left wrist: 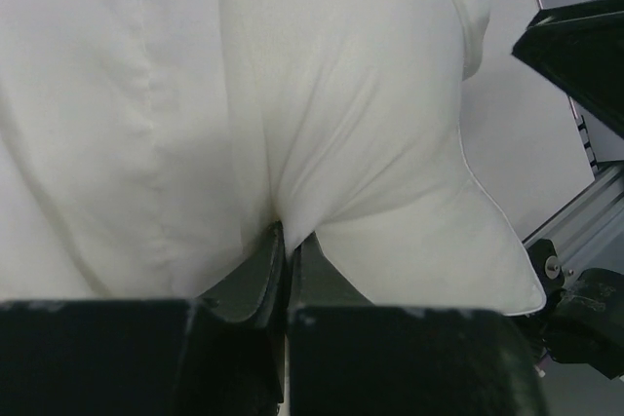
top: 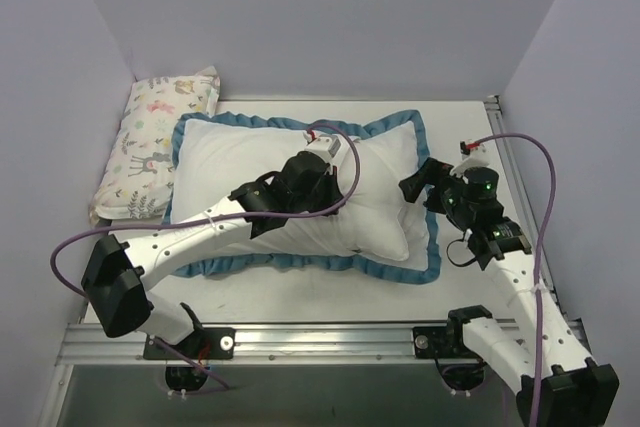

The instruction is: Remove the pillowcase from the pillow

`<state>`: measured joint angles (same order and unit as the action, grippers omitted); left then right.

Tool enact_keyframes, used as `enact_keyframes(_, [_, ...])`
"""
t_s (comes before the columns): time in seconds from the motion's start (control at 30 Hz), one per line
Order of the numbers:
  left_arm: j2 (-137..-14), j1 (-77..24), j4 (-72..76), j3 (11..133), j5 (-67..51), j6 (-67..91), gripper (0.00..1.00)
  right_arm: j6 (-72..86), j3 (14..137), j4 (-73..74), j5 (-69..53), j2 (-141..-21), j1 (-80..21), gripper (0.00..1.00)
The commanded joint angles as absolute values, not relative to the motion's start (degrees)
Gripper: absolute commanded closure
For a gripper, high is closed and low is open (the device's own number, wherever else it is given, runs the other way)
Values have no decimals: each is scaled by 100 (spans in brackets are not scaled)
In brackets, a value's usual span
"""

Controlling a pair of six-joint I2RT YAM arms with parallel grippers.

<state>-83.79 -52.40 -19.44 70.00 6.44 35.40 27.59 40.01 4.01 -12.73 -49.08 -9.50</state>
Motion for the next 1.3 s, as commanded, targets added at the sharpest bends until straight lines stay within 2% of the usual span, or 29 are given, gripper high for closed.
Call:
enact_keyframes(0.0, [-8236,-5308,-2065,6926,1160,3533,100,2321,4253,448,-1346,-5325,-1317,16])
enact_keyframes(0.07, [-8227,-5431,-2065,6926,1169,3533,100,2259,4306,413,-1056,-5492,-1563,17])
enact_keyframes(0.13, [-8209,-5519,-2118,6908,1221,3533,100,2241,4525,413,-653,-5825,-1617,26])
enact_keyframes(0.17, [-8183,-5633,-2144,6891,1239,3533,100,2267,4648,457,-450,-5949,-1626,32])
enact_keyframes(0.2, [-8165,-5686,-2214,6882,1300,3551,100,2328,4771,605,-231,-6176,-1600,45])
enact_keyframes(0.23, [-8139,-5747,-2250,6804,1318,3568,100,2346,4964,615,-37,-6283,-1591,53])
enact_keyframes(0.27, [-8060,-5844,-2285,6742,1344,3586,100,2381,5079,633,322,-6371,-1547,64])
enact_keyframes(0.4, [-7779,-6099,-2381,6399,1529,3761,100,2592,5536,896,747,-6942,-1187,81])
enact_keyframes(0.5, [-7428,-6301,-2434,6109,1652,3902,100,2663,5800,888,843,-7407,-906,85])
enact_keyframes(0.7, [-6777,-6671,-2461,5634,1889,4166,100,2988,6098,632,55,-8278,-308,93])
enact_keyframes(0.73, [-6733,-6662,-2470,5599,1907,4183,100,3040,6082,685,-374,-8244,-264,92])
enact_keyframes(0.77, [-6715,-6662,-2487,5599,1942,4184,100,3058,6012,633,-482,-8114,-290,85])
enact_keyframes(0.8, [-6741,-6662,-2522,5633,2003,4157,100,2972,5873,476,-544,-7703,-368,67])
enact_keyframes(0.87, [-6890,-6662,-2540,5713,2030,4105,100,2874,5704,614,-527,-7288,-587,49])
enact_keyframes(0.9, [-6943,-6662,-2531,5756,2030,4087,100,2804,5687,850,-571,-6912,-650,46])
enact_keyframes(1.03, [-7250,-6662,-2487,6046,2056,3990,100,2795,5117,1046,-598,-5882,-1141,42])
enact_keyframes(1.23, [-7462,-6671,-2408,6240,2039,3858,100,2777,4492,1555,-195,-5125,-2063,44])
enact_keyframes(1.27, [-7471,-6662,-2400,6266,2056,3850,100,2838,4326,1599,-19,-5081,-2187,48])
